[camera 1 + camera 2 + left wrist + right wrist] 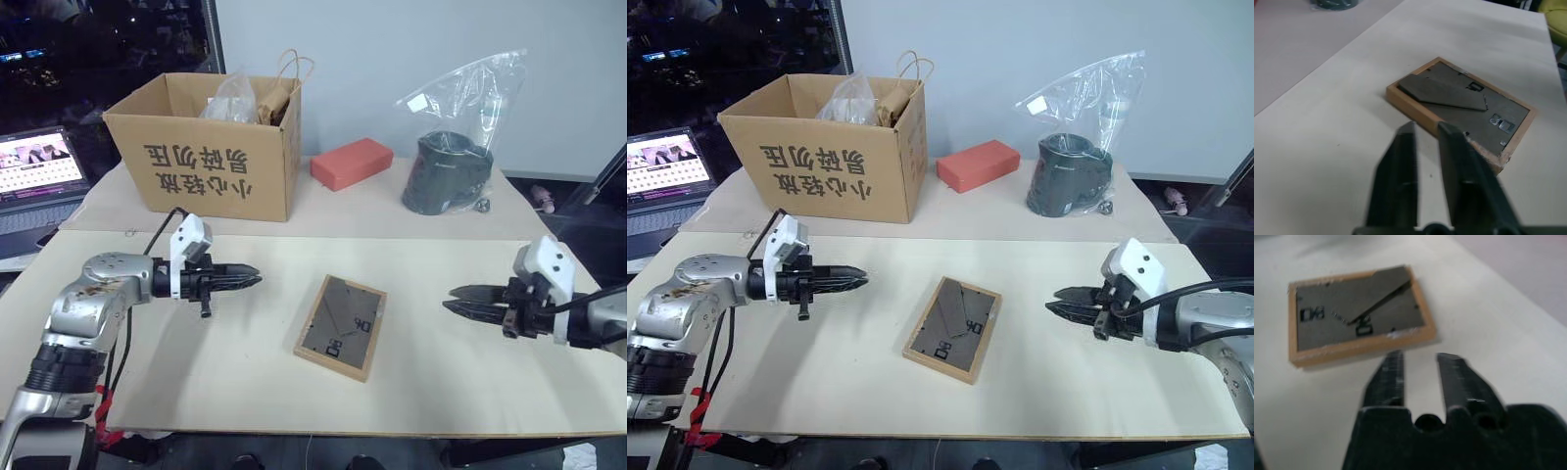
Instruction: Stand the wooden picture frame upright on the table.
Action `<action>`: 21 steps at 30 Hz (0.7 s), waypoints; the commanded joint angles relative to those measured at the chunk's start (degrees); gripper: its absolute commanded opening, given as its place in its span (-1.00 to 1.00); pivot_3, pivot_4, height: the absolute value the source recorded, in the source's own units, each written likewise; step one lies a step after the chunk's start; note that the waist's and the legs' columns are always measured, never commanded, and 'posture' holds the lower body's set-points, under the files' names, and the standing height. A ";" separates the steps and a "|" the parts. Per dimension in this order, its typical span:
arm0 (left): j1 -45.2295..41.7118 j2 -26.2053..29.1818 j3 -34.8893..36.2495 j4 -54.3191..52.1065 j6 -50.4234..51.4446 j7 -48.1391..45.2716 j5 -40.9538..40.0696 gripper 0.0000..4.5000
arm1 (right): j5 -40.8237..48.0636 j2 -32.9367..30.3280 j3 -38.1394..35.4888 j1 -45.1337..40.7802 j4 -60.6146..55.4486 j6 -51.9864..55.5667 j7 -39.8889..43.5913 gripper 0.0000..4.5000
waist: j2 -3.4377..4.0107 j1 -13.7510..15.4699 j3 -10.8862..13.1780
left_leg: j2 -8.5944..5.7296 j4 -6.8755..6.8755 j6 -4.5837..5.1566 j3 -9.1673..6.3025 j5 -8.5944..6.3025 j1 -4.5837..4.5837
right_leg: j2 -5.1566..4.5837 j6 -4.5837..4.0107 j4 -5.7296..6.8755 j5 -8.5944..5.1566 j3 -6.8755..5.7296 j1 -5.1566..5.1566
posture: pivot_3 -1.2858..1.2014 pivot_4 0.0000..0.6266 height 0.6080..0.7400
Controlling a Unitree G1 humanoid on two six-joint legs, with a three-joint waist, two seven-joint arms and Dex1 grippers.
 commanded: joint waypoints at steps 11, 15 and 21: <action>2.31 -8.17 -19.04 1.80 -16.98 5.10 22.03 -1.00 | -15.35 11.07 22.74 -10.25 9.08 -4.25 -7.20 -0.99 | 0.00 -1.53 0.00 | -0.02 0.03 0.01 -0.08 0.02 0.12 | 0.02 -0.03 0.10 0.04 0.01 0.07 | 0.03 -0.52 0.41; 4.10 -7.76 -19.29 0.28 -14.90 5.67 22.88 -1.00 | -18.91 17.48 29.20 -17.97 17.68 -8.16 -5.50 -0.99 | 0.03 -1.53 -0.03 | -0.03 0.13 0.01 -0.09 0.02 0.24 | 0.03 0.01 0.10 0.03 0.02 0.27 | 0.03 -0.52 0.41; 8.26 -6.56 -17.22 -4.48 -10.56 7.08 21.45 -1.00 | -23.14 24.96 34.10 -24.16 28.42 -14.52 -3.11 -0.99 | 0.04 -1.40 -0.07 | -0.04 0.04 0.01 -0.10 0.01 0.34 | 0.03 -0.01 0.10 0.00 0.00 0.36 | 0.03 -0.52 0.41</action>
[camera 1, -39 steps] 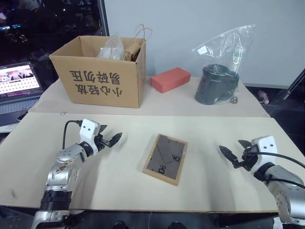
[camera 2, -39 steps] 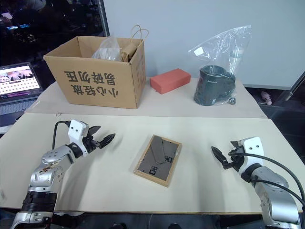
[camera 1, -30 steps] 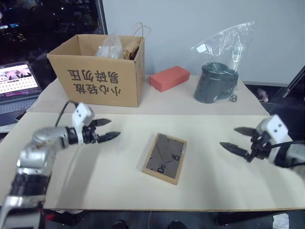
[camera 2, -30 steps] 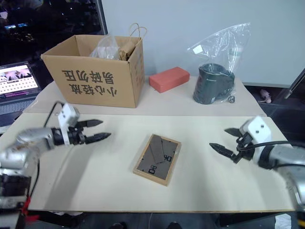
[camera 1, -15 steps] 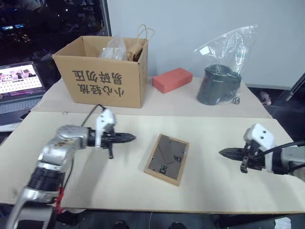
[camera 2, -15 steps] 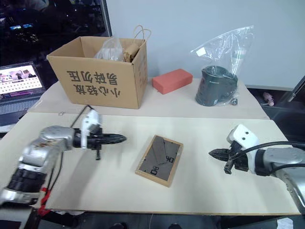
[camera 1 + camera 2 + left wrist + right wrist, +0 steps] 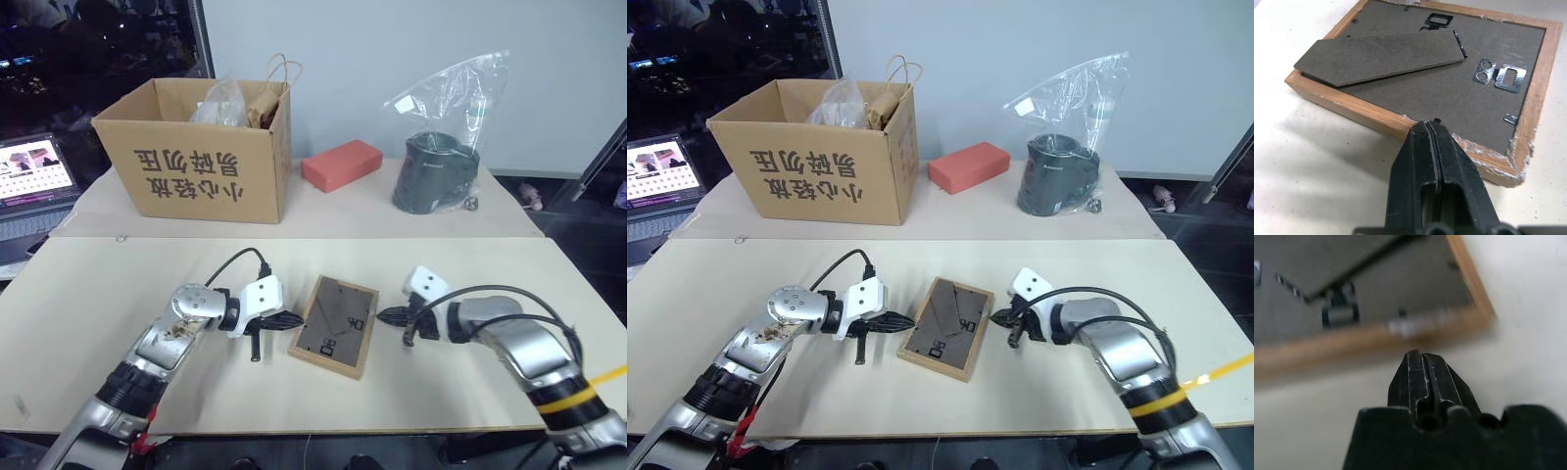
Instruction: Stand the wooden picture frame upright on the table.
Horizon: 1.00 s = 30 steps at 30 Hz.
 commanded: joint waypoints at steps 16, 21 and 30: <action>8.87 6.86 16.04 -4.58 13.69 3.82 -8.21 -1.00 | -9.13 8.84 2.86 -9.40 18.57 -14.43 3.70 -0.99 | 0.00 -1.66 -0.01 | 0.00 0.07 0.00 -0.02 0.01 0.07 | 0.01 0.01 0.11 0.00 0.00 0.02 | 0.03 -0.52 0.41; 11.47 4.72 14.67 -7.78 14.91 5.63 -8.66 -1.00 | -11.01 11.75 3.92 -12.36 22.60 -16.76 5.08 -0.99 | 0.00 -1.75 -0.01 | 0.00 0.04 0.00 -0.02 0.01 0.07 | 0.01 0.00 0.13 0.01 0.00 -0.01 | 0.03 -0.52 0.41; 11.37 -4.55 19.86 -9.26 26.56 19.21 -12.31 -1.00 | -9.52 7.31 -2.31 -7.67 17.29 -14.09 5.46 -0.99 | -0.01 -1.17 0.00 | 0.00 0.05 0.00 -0.03 0.01 0.04 | 0.01 0.01 0.13 0.01 -0.01 0.00 | 0.03 -0.52 0.41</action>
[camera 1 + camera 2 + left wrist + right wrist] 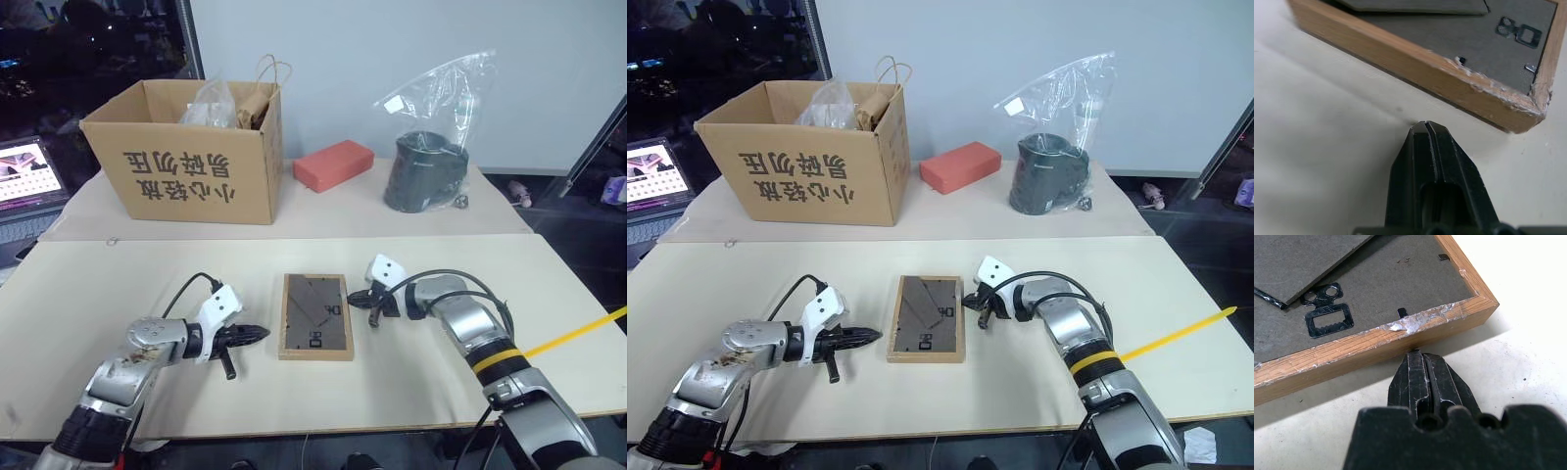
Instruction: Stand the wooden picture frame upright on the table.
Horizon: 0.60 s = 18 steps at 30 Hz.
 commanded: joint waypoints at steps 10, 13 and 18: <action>-14.20 -0.74 32.40 6.36 57.42 12.36 -41.68 0.37 | 10.74 -16.96 -13.08 21.98 -25.65 9.84 7.27 -1.00 | -0.06 1.82 0.04 | -0.01 -0.10 -0.01 -0.21 -0.02 -0.12 | 0.00 -0.03 -0.10 -0.16 -0.21 -0.05 | 0.03 -0.52 0.41; -14.14 -2.78 26.74 9.51 57.42 20.93 -46.75 0.81 | 10.03 -16.25 -11.47 22.64 -26.99 9.32 6.70 -1.00 | -0.05 0.96 0.03 | -0.01 -0.07 -0.01 -0.22 -0.02 -0.06 | -0.01 -0.02 -0.08 -0.15 -0.20 0.00 | 0.03 -0.52 0.41; -15.25 -6.90 19.08 16.52 57.42 36.48 -50.30 0.98 | 7.54 -15.20 -9.04 21.77 -24.20 5.61 6.54 -1.00 | -0.12 0.81 0.04 | -0.03 -0.01 -0.02 -0.32 -0.01 -0.07 | 0.00 -0.02 -0.08 -0.07 -0.22 0.01 | 0.03 -0.52 0.41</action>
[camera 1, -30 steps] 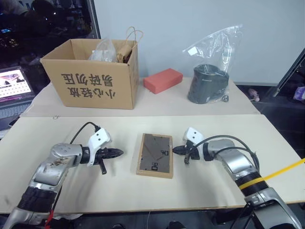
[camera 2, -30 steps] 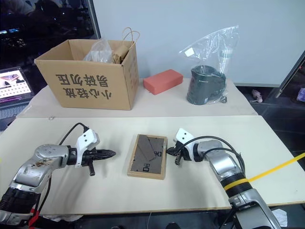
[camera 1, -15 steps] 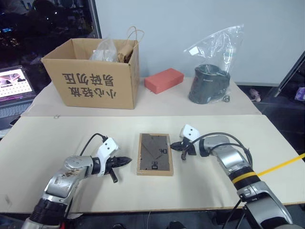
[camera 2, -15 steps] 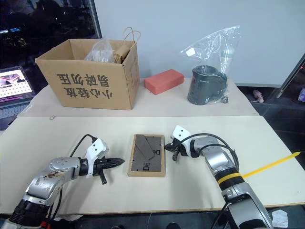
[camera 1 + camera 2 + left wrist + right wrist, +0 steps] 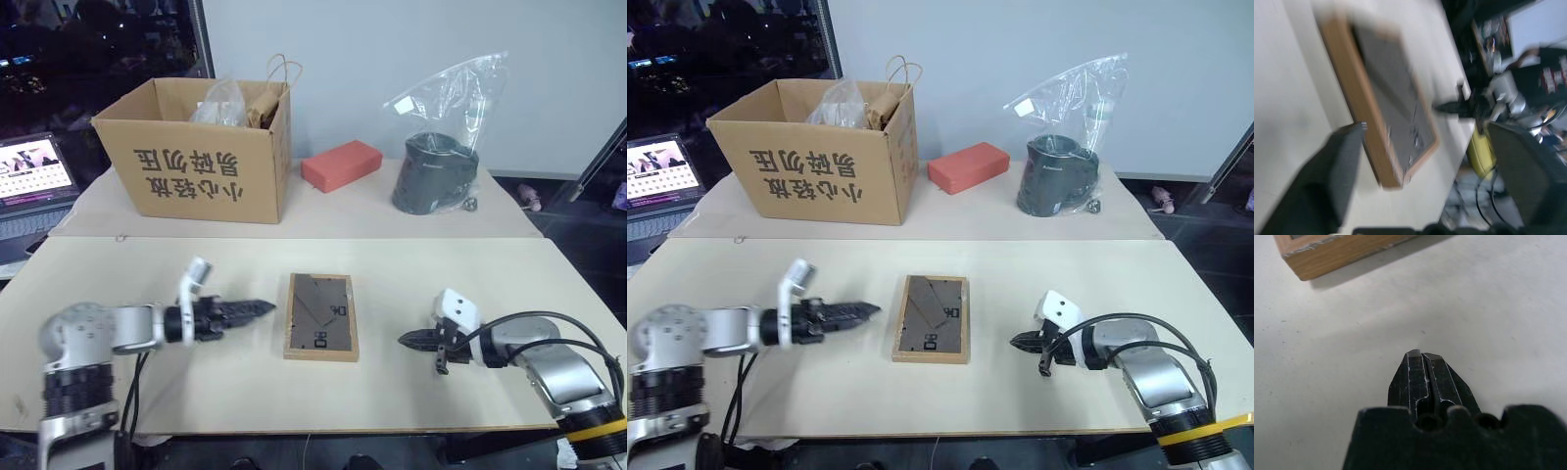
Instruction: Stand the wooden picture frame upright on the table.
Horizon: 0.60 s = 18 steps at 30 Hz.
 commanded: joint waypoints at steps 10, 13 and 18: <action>-1.53 -8.91 -6.04 8.84 0.20 25.59 -15.15 0.98 | -0.71 7.74 5.00 -3.74 -1.26 -2.54 -1.60 -1.00 | 0.18 1.09 -0.49 | -0.15 0.00 -0.03 -0.15 0.02 0.08 | -0.04 0.00 -0.03 0.00 -0.04 0.17 | 0.03 -0.52 0.41; -1.73 -11.93 -6.23 9.48 0.20 28.82 -18.56 0.98 | -1.38 9.87 6.54 -5.17 -1.96 -1.22 -3.14 -1.00 | 0.17 2.08 -0.53 | -0.30 -0.01 -0.03 -0.21 0.01 0.06 | -0.15 0.06 -0.11 -0.04 -0.05 0.22 | 0.03 -0.52 0.41; 0.27 -12.97 -5.42 9.03 0.20 32.34 -25.46 0.98 | -2.13 11.17 7.18 -6.26 -1.60 -0.03 -4.92 -1.00 | 0.14 3.01 -0.55 | -0.71 -0.14 -0.01 -0.26 -0.01 -0.03 | -0.59 -0.01 -0.20 -0.06 -0.10 0.22 | 0.03 -0.52 0.41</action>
